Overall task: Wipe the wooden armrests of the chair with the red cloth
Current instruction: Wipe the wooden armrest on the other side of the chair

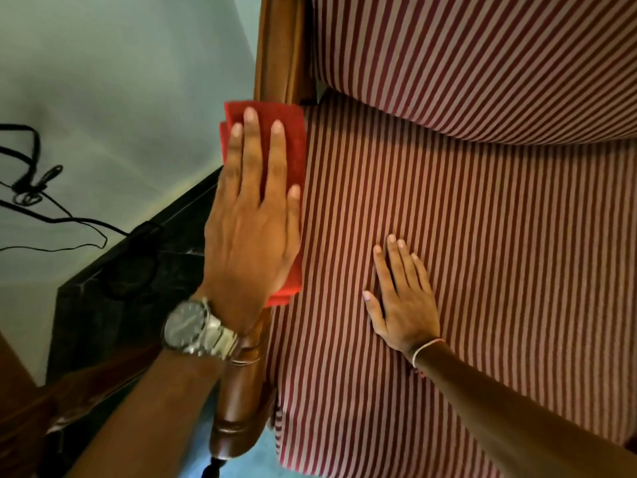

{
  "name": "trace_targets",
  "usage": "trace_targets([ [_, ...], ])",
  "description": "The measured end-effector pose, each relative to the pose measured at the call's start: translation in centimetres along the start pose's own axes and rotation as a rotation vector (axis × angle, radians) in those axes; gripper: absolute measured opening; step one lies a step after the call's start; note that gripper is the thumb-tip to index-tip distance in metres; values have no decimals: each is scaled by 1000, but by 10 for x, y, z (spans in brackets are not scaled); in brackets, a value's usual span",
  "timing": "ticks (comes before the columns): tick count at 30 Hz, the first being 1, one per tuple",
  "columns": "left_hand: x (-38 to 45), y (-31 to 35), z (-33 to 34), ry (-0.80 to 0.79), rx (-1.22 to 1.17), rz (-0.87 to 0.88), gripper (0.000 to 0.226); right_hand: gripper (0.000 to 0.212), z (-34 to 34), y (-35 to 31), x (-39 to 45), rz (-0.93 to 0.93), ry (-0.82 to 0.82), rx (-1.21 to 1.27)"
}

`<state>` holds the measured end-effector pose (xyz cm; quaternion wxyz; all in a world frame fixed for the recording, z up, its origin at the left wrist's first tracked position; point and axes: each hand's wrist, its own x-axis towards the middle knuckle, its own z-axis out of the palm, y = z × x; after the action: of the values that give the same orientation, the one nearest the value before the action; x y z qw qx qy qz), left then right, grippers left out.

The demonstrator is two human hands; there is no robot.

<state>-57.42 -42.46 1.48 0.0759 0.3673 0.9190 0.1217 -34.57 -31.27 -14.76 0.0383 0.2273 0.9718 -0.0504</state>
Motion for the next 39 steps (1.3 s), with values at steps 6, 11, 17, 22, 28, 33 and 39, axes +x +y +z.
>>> trace_targets([
  [6,-73,-1,3,-44,0,-25,61,70,1,1,-1,-6,31,12],
  [11,-36,0,2,-34,-43,-36,61,71,1,-1,1,10,20,-29],
  [17,6,1,-1,20,-43,-18,61,71,0,-1,0,4,26,-12],
  [22,-72,-7,3,-52,13,31,61,69,3,-3,0,17,27,-27],
  [28,44,0,-4,38,-95,8,61,70,-2,-4,1,13,15,-42],
  [33,-64,-4,2,-36,-20,45,61,71,1,-2,-1,16,25,-45],
  [39,35,3,-7,15,-5,24,63,71,-3,-5,2,22,3,-57],
])
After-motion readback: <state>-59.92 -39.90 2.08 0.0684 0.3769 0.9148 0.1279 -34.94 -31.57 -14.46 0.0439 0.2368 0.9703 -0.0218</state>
